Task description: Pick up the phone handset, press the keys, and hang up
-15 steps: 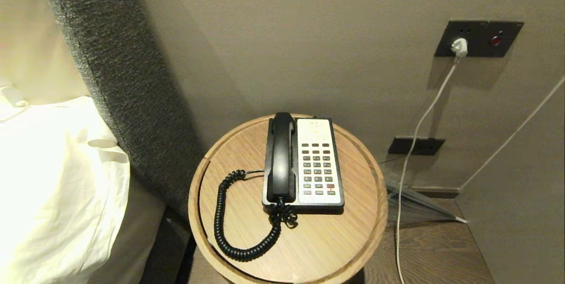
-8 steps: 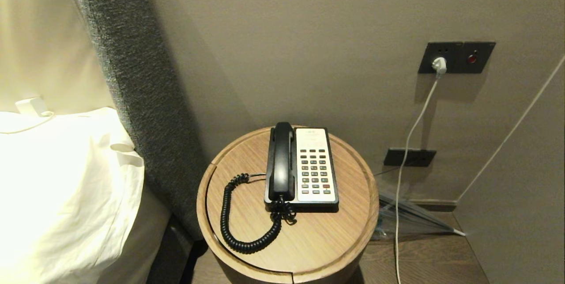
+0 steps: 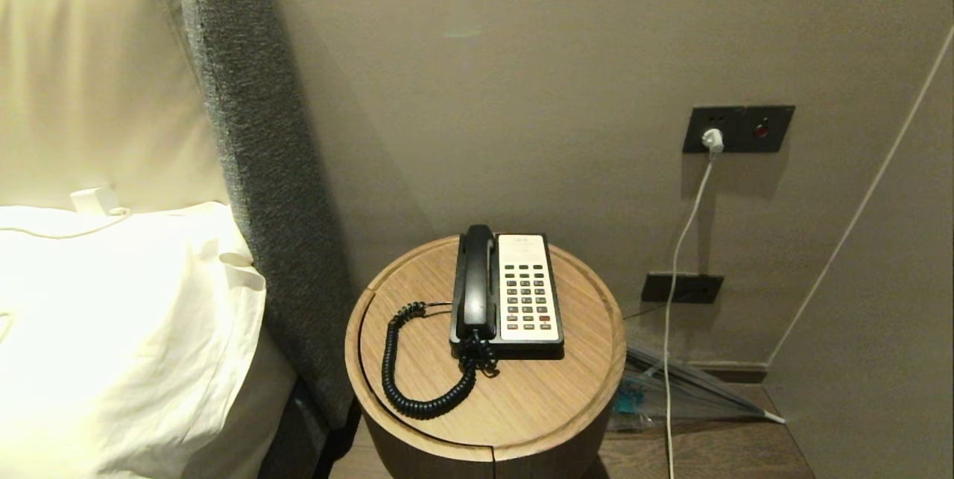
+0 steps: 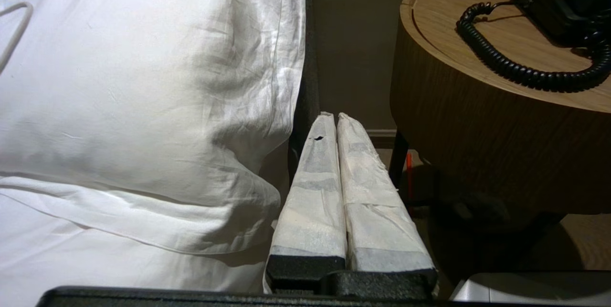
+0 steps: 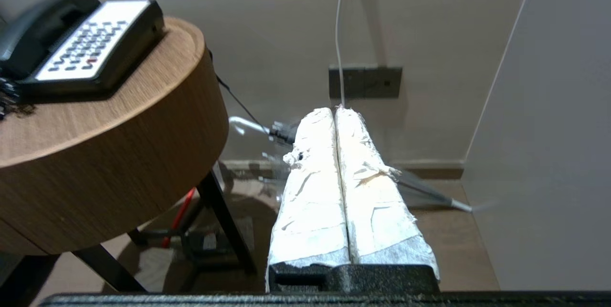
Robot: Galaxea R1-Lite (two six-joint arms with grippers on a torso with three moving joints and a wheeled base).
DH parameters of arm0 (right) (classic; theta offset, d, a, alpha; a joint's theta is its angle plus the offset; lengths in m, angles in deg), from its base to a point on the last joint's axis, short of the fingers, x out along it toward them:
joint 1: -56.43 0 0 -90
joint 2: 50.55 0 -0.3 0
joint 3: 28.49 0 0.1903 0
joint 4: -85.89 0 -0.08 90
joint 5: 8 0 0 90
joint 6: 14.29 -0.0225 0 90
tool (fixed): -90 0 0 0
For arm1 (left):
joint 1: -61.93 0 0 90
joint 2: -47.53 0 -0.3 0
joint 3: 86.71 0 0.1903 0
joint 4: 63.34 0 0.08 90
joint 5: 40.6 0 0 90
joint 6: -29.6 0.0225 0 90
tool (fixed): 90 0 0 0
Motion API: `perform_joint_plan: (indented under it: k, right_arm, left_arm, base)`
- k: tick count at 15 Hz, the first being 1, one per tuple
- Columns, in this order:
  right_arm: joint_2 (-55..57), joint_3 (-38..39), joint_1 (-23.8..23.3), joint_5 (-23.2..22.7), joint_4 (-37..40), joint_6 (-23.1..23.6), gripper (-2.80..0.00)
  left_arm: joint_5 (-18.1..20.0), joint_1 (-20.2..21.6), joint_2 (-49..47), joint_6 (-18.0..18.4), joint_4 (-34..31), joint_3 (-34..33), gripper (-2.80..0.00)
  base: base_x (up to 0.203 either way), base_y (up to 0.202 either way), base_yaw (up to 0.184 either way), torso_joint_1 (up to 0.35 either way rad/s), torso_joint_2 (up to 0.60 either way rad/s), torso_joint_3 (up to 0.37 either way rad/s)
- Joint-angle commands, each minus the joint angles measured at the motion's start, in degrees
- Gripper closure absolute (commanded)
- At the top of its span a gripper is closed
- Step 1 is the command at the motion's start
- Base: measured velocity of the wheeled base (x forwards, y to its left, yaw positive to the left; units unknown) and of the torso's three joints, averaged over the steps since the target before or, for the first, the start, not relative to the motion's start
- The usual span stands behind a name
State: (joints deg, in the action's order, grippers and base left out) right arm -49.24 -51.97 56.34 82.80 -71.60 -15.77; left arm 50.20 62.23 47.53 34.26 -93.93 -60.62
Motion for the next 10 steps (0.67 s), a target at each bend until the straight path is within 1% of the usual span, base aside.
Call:
perform_joint_plan:
  k: [1, 5, 7, 10]
  right_arm:
    - [0.09, -0.07, 0.01, 0.0, -0.03, -0.09, 0.0]
    - [0.09, 0.02, 0.01, 0.0, -0.03, -0.01, 0.0]
    - [0.09, -0.07, 0.01, 0.0, -0.03, -0.01, 0.0]
    - [0.09, 0.0, 0.01, 0.0, -0.03, -0.01, 0.0]
  left_arm:
    - [-0.1, -0.04, 0.0, 0.0, 0.01, 0.01, 0.0]
    - [-0.01, -0.04, 0.0, 0.0, 0.01, 0.01, 0.0]
    - [-0.01, -0.02, 0.0, 0.09, -0.08, 0.01, 0.0]
    - [-0.18, 0.04, 0.0, 0.44, -0.08, 0.09, 0.0]
  base:
    - [0.0, 0.0, 0.0, 0.002, 0.0, 0.203]
    - [0.0, 0.0, 0.0, 0.002, 0.0, 0.192]
    - [0.0, 0.0, 0.0, 0.002, 0.0, 0.078]
    - [0.0, 0.0, 0.0, 0.001, 0.0, 0.012]
